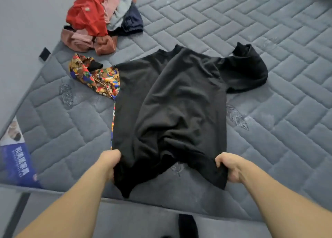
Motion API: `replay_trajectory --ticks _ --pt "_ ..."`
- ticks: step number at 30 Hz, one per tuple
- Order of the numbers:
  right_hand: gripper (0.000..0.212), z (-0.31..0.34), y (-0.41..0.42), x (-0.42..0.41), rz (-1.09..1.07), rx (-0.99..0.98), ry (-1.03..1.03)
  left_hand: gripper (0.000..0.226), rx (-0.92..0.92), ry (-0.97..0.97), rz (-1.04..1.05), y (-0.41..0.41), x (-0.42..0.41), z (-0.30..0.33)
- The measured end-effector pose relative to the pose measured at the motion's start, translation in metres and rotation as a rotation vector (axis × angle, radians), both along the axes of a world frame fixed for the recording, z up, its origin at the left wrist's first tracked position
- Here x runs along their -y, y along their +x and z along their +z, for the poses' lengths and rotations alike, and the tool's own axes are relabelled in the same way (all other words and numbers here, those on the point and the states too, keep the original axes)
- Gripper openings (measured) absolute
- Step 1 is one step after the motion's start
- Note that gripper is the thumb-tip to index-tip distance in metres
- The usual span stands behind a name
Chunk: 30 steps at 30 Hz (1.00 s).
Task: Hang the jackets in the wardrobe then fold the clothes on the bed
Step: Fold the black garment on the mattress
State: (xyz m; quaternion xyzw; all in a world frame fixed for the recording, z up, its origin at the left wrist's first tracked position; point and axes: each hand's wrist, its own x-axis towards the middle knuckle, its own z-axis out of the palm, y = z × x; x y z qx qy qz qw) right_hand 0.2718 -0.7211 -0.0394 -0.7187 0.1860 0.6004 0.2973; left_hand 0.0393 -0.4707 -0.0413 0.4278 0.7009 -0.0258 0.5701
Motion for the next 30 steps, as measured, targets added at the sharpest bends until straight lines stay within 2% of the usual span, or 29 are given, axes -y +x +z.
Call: replay_trajectory --ticks 2,4,6,7,8,9,11,13,14,16,19,20,23,24,25,26,28,30 --pt "0.020 0.011 0.003 0.011 0.257 0.041 -0.142 0.032 -0.160 0.228 0.002 -0.009 -0.016 0.002" --pt "0.016 0.023 0.012 0.027 0.519 0.208 -0.304 0.036 -0.447 0.459 -0.220 -0.029 -0.033 0.013" --pt "0.013 0.029 0.016 0.044 0.620 0.385 -0.439 0.034 -0.638 0.556 -0.320 -0.046 -0.034 0.019" --pt "0.019 0.027 0.016 0.050 0.640 0.480 -0.480 0.037 -0.705 0.582 -0.360 -0.051 -0.027 0.017" --pt "0.037 0.024 0.013 0.054 0.646 0.575 -0.533 0.039 -0.751 0.616 -0.432 -0.053 -0.015 0.014" --pt "0.054 0.020 0.005 0.055 0.660 0.630 -0.589 0.042 -0.769 0.652 -0.549 -0.051 -0.001 0.008" --pt "0.078 0.010 -0.015 0.043 0.843 0.732 -0.626 0.055 -0.707 0.685 -0.862 -0.039 0.030 -0.009" --pt "0.089 -0.005 -0.034 0.024 0.982 0.780 -0.476 0.071 -0.561 0.607 -1.175 -0.020 0.055 -0.027" --pt "0.093 -0.015 -0.042 0.016 1.052 0.751 -0.383 0.074 -0.527 0.506 -1.307 -0.011 0.066 -0.038" --pt "0.094 -0.038 -0.059 0.010 1.234 0.561 -0.298 0.073 -0.529 0.220 -1.489 -0.005 0.080 -0.057" --pt "0.090 -0.059 -0.070 0.005 1.546 0.260 -0.416 0.062 -0.668 -0.031 -1.694 -0.004 0.079 -0.062" --pt "0.080 -0.056 -0.068 -0.005 1.610 0.201 -0.417 0.053 -0.724 -0.102 -1.713 0.000 0.072 -0.058" --pt "0.025 -0.036 -0.038 -0.056 1.804 0.064 -0.210 0.037 -0.803 -0.470 -1.669 0.038 0.042 -0.042" --pt "0.019 -0.028 -0.025 -0.073 1.842 0.071 -0.170 0.037 -0.802 -0.495 -1.670 0.055 0.031 -0.037" --pt "0.022 -0.024 -0.012 -0.089 1.819 0.127 -0.155 0.039 -0.771 -0.430 -1.641 0.070 0.020 -0.034" --pt "0.028 -0.023 0.000 -0.104 1.730 0.215 -0.146 0.043 -0.720 -0.272 -1.552 0.083 0.006 -0.035" --pt "0.042 -0.023 0.026 -0.134 1.496 0.473 -0.090 0.053 -0.605 0.178 -1.318 0.105 -0.019 -0.034" --pt "0.051 -0.028 0.048 -0.166 1.277 0.683 0.014 0.059 -0.488 0.360 -1.211 0.123 -0.039 -0.037"
